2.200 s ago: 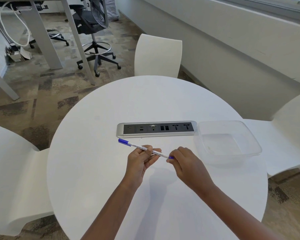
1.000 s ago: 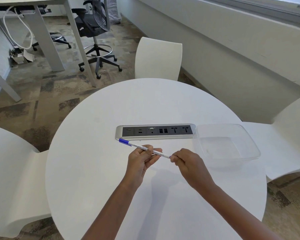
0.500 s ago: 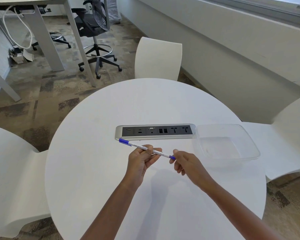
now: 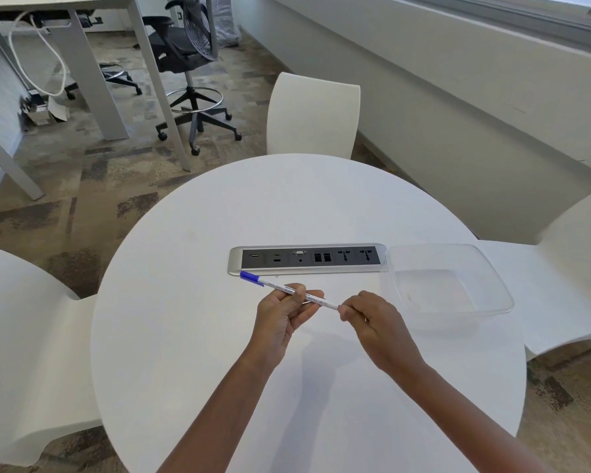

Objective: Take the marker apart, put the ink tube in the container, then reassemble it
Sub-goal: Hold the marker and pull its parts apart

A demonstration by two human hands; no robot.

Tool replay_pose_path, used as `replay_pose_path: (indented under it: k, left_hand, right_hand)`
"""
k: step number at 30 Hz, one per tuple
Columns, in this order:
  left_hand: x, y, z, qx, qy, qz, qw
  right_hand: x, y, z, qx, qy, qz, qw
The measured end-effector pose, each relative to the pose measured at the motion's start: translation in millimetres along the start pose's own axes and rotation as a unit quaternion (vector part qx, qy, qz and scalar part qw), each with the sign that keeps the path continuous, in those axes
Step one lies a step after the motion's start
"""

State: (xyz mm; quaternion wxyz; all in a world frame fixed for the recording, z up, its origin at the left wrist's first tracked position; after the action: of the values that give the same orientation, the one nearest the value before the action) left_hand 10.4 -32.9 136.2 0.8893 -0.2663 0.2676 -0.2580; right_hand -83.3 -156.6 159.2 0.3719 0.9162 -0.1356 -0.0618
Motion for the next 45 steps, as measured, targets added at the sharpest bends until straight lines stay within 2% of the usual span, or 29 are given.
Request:
replay_pose_path:
  k: [4,6,7,9,10,11,12,13,16,17,18,20,22,25,27,29,32,35,38,39,40,41,42,43,44,45]
  left_hand:
    - [0.5,-1.7,2.0,0.006,-0.005,-0.001,1.0]
    - [0.8,-2.0,2.1,0.005,-0.004,0.001,1.0]
    - [0.9,-2.2,1.9,0.005,-0.005,0.001,1.0]
    - [1.2,-2.1,1.4,0.011,-0.007,-0.002,1.0]
    - [1.2,-1.8,1.3,0.016,-0.009,-0.003,1.0]
    - [1.1,-1.5,1.3,0.02,-0.009,-0.003,1.0]
    - [1.0,-1.0,1.4,0.02,-0.01,-0.001,1.0]
    - [0.8,-0.5,1.3,0.017,-0.01,0.002,1.0]
    - [0.2,1.9,2.2,0.005,-0.01,0.019,1.0]
    - [0.1,2.6,2.7,0.003,-0.01,0.023,1.0]
    - [-0.1,3.3,3.1,0.002,-0.009,0.025,1.0]
    - [-0.5,3.7,3.5,0.002,-0.007,0.03,1.0]
    - [-0.6,3.3,3.4,0.005,-0.006,0.031,0.999]
    - [-0.7,2.1,2.8,0.01,-0.005,0.025,1.0]
    - [-0.9,2.5,2.8,0.007,-0.004,0.022,1.0]
    - [-1.4,3.2,2.9,0.004,-0.004,0.02,1.0]
    - [-1.6,2.7,2.9,0.007,-0.005,0.011,1.0]
    - [-1.7,1.9,3.8,0.014,-0.008,0.003,1.0]
    - [-2.2,2.6,4.4,0.017,-0.008,0.005,1.0]
    - [-2.3,2.8,4.4,0.017,-0.009,0.006,1.0]
    - [-2.3,3.0,4.4,0.019,-0.009,0.006,1.0]
    - [-2.3,3.0,4.2,0.022,-0.008,0.007,1.0]
    - [-2.3,3.0,3.9,0.027,-0.007,0.007,1.0]
    - [-2.5,3.0,3.5,0.03,-0.006,0.007,1.0]
    - [-2.7,3.3,3.1,0.028,-0.005,0.009,1.0]
    - [-2.8,3.8,2.9,0.023,-0.004,0.013,1.0]
  right_hand:
    - [4.1,1.6,-4.6,0.141,-0.085,-0.03,0.986]
    - [6.9,1.4,-5.9,0.234,-0.147,-0.053,0.96]
    - [8.4,1.7,-5.3,0.32,-0.194,-0.076,0.924]
    - [9.2,2.5,-4.7,0.508,-0.286,-0.143,0.8]
    - [8.9,2.8,-5.0,0.563,-0.305,-0.168,0.749]
    - [8.4,3.4,-4.5,0.582,-0.308,-0.182,0.73]
    - [8.4,3.7,-4.3,0.576,-0.309,-0.189,0.733]
    - [8.6,3.7,-3.6,0.545,-0.302,-0.184,0.76]
    - [6.0,3.0,-4.8,0.313,-0.204,-0.116,0.92]
    - [4.5,2.1,-4.3,0.222,-0.149,-0.09,0.959]
    - [2.4,1.5,-3.7,0.142,-0.092,-0.062,0.984]
    - [-2.0,1.5,-3.0,-0.048,0.022,-0.012,0.999]
    - [-2.9,2.1,-3.0,-0.215,0.117,0.02,0.969]
    - [-1.3,3.7,-6.5,-0.277,0.175,0.062,0.943]
    - [0.2,3.7,-5.9,-0.262,0.182,0.063,0.945]
    - [0.8,1.9,-6.6,-0.199,0.143,0.044,0.968]
    - [3.1,0.7,-5.0,-0.052,0.029,-0.009,0.998]
    - [5.1,2.7,-7.1,0.094,-0.073,-0.044,0.992]
    - [7.8,4.0,-9.4,0.247,-0.168,-0.084,0.951]
    - [8.4,3.3,-8.7,0.332,-0.211,-0.104,0.914]
    - [8.4,2.4,-8.2,0.424,-0.255,-0.126,0.86]
    - [7.2,2.1,-8.1,0.494,-0.288,-0.149,0.807]
    - [6.1,1.5,-7.7,0.537,-0.304,-0.164,0.77]
    - [5.3,0.7,-6.6,0.55,-0.306,-0.17,0.758]
    - [5.0,0.0,-6.3,0.544,-0.307,-0.169,0.763]
    - [5.0,-0.5,-5.7,0.514,-0.298,-0.155,0.789]
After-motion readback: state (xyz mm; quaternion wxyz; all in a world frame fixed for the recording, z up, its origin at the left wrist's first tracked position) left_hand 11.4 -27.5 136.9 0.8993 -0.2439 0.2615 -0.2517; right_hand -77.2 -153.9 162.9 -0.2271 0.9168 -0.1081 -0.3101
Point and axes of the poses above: each hand's wrist, its own x-axis towards the middle knuckle, its own y-axis out of the back of the hand, z = x × y, the point moved 1 cm from there along x, towards the middle knuckle, and after that the axes turned 6 degrees about -z, right-handed, at the moved point
